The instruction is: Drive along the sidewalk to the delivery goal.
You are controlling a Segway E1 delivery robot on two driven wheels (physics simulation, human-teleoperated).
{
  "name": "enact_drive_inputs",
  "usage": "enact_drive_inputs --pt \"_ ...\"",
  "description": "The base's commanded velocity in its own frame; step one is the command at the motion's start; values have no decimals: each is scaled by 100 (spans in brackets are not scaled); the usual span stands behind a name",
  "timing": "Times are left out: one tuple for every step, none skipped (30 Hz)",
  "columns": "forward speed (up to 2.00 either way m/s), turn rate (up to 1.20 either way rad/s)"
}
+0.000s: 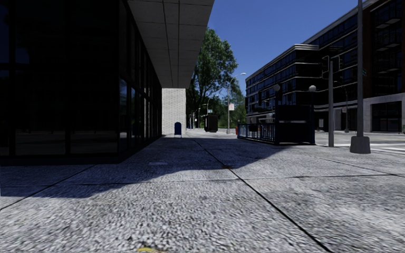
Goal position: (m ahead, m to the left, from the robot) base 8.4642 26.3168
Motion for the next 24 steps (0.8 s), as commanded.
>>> enact_drive_inputs --pt "200 0" --pt "200 0" --pt "200 0" --pt "200 0" --pt "200 0" --pt "200 0" --pt "200 0" --pt "200 0" --pt "200 0" --pt "200 0" --pt "200 0" --pt "200 0" --pt "200 0" --pt "200 0" --pt "200 0" --pt "200 0" --pt "200 0" --pt "200 0" --pt "200 0" --pt "200 0" --pt "200 0" --pt "200 0" --pt "200 0" --pt "200 0"
